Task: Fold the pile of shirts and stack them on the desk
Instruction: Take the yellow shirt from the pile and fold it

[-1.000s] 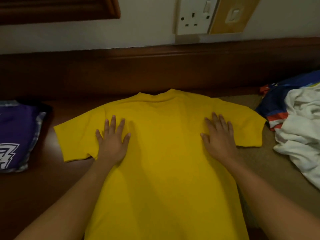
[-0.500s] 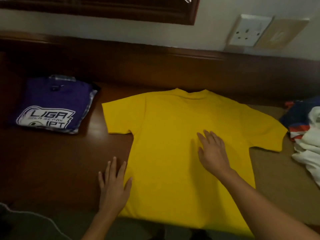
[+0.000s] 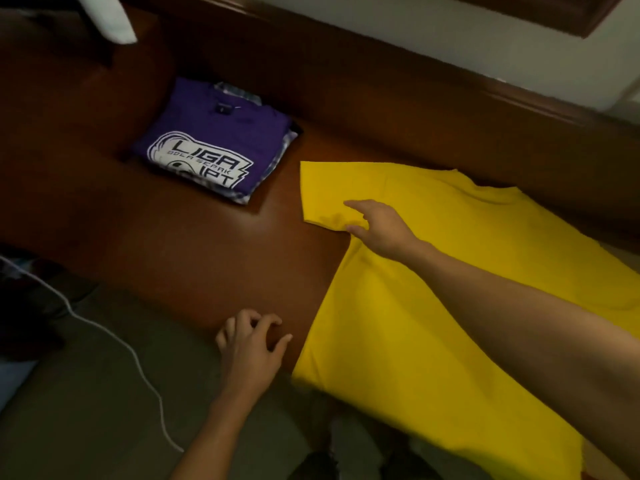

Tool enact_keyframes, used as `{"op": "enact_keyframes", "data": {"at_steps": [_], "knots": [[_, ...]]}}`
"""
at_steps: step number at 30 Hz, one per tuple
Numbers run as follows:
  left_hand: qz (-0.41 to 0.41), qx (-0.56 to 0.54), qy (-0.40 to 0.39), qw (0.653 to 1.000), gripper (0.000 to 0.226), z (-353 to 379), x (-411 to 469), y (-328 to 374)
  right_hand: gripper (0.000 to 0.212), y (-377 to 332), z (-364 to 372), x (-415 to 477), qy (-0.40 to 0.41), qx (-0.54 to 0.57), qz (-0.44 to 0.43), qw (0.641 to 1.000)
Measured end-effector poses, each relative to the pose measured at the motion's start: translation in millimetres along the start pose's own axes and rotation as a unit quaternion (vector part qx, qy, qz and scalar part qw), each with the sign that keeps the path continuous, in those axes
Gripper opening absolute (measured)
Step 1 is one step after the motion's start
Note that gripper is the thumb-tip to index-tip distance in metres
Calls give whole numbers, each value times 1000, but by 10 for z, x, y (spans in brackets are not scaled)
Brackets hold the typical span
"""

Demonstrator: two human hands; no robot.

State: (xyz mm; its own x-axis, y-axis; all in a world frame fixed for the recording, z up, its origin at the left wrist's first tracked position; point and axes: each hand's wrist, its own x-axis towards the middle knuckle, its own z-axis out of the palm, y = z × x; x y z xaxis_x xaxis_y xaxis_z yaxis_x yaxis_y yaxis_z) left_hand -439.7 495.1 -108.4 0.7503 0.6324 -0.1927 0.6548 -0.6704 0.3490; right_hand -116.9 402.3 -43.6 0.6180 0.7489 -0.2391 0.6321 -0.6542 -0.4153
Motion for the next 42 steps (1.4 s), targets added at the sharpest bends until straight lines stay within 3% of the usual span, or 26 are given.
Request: {"op": "enact_keyframes", "data": {"at_steps": [8,11,15,22,29,34,36,38,42], "knots": [[-9,-56,5,998,17,99,-171,-84,44,-469,164,883,-2,30,73,997],[0,-56,-38,998,32,158,-267,6,53,-590,268,1133,28,16,122,992],[6,-57,-20,998,27,253,-342,60,71,-689,397,1313,42,-42,189,980],[25,-42,23,999,17,362,-428,122,24,-581,434,1330,77,-85,159,981],[36,-30,29,998,14,313,-423,284,21,-358,175,1238,117,95,184,971],[-1,-88,15,996,9,216,-461,487,28,-114,-76,1062,148,320,242,904],[-24,-154,9,988,19,196,-503,574,33,3,-205,953,159,377,261,874],[-48,-221,1,974,19,177,-582,669,33,168,-327,811,164,395,259,866],[-66,-227,1,972,48,175,-788,889,6,603,-546,454,161,402,236,870]]}}
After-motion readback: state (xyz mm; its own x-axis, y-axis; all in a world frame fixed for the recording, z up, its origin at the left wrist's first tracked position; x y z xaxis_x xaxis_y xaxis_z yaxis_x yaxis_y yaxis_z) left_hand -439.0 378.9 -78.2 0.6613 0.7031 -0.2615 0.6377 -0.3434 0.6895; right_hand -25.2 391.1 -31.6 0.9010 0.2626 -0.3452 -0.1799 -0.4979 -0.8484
